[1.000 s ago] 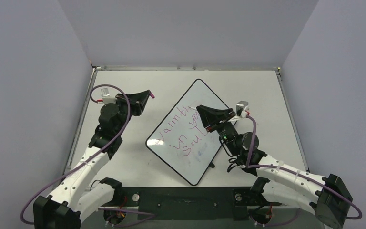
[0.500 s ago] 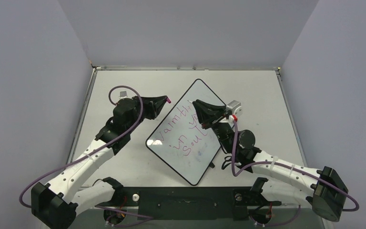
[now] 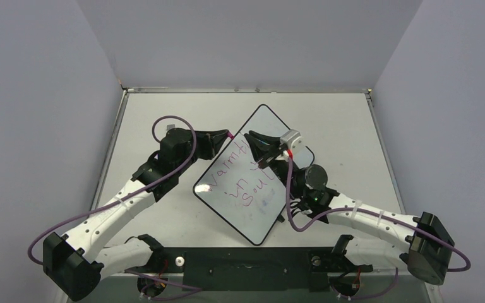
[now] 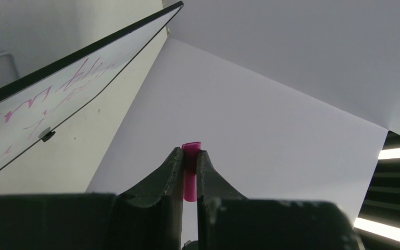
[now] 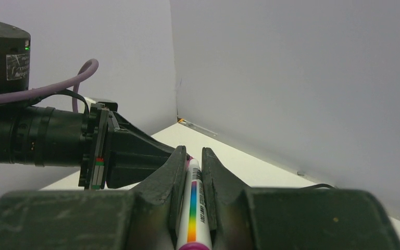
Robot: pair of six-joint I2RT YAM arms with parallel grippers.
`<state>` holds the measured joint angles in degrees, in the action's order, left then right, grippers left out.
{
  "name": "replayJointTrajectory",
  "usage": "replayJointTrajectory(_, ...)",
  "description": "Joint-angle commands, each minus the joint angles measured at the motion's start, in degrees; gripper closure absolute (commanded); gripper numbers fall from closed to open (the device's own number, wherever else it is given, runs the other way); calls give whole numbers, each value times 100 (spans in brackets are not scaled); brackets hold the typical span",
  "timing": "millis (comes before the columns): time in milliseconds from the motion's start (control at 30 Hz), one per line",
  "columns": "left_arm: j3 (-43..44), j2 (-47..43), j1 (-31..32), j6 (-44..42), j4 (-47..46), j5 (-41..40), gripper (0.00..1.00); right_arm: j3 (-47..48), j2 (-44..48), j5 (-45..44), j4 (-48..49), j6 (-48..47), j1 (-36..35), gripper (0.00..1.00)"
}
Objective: Write a sentence on the whiteboard
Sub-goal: Insert the whiteboard marker without the cap into the pen cap.
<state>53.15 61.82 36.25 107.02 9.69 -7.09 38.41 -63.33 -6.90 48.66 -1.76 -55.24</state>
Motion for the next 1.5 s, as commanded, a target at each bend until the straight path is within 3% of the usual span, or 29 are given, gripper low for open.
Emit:
replayJointTrajectory(0,204,-72,22,123,-58,-203,100,262,-101,86,25,-77,-89,100)
replayJointTrajectory(1467,-173,-191,20,357,-598,-68,100,726,-885,-366,-302,-225,-306,100)
